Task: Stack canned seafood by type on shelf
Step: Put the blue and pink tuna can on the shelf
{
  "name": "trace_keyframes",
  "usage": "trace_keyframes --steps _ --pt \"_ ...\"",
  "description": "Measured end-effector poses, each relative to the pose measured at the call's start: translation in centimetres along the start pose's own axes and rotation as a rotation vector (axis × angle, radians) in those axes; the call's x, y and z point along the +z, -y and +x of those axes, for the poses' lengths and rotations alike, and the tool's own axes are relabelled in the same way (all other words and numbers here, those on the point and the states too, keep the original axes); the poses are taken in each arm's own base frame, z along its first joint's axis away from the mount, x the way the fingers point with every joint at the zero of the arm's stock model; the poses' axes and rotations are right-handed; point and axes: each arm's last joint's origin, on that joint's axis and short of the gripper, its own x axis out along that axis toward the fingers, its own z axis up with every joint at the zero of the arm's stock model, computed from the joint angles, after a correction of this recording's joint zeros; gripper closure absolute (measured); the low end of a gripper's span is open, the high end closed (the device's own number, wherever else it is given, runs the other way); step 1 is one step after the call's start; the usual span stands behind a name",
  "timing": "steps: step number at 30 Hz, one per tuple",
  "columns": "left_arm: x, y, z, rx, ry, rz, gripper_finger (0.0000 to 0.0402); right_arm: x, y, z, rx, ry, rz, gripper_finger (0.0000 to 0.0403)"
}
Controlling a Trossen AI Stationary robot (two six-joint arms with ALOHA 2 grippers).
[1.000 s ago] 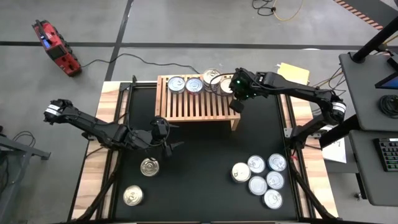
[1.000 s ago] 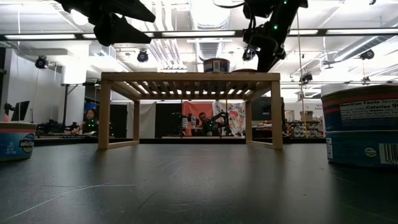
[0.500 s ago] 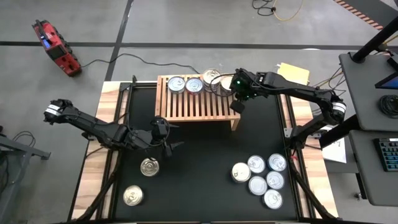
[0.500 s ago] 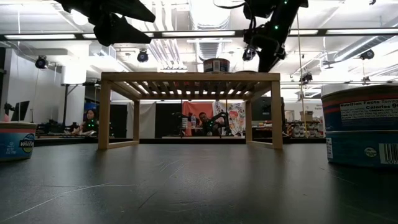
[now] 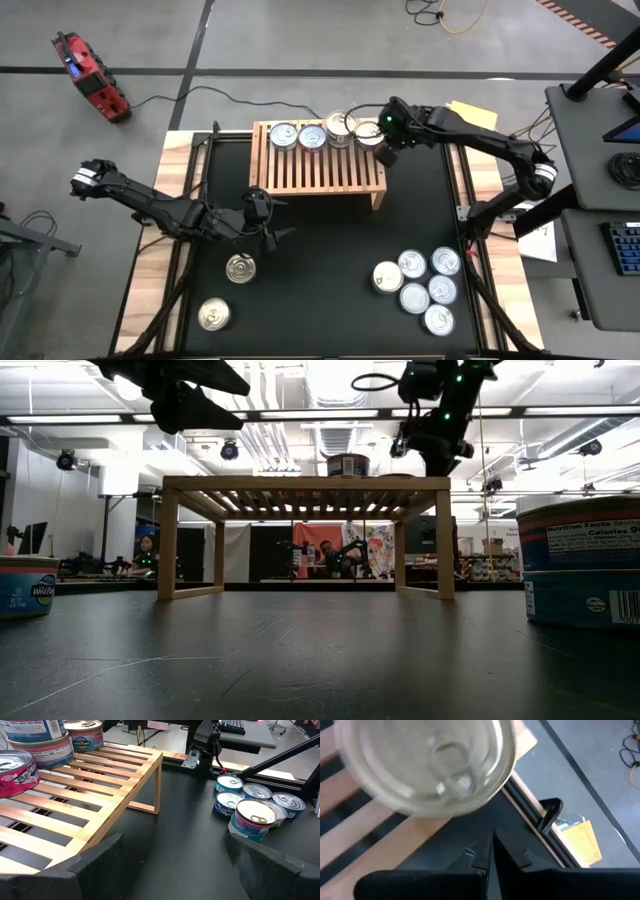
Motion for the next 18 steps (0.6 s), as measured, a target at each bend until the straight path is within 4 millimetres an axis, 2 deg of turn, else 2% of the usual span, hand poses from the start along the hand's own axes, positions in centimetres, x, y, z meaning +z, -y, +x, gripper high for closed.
trace_keyframes --steps 6,18 --pt "0.00 0.00 0.00 0.000 0.000 0.000 0.0068 0.63 -0.01 0.76 0.007 0.031 0.012 0.0390" --pt "0.00 0.00 0.00 0.000 0.000 0.001 0.0068 0.76 -0.10 0.85 0.029 0.042 0.040 0.0390"
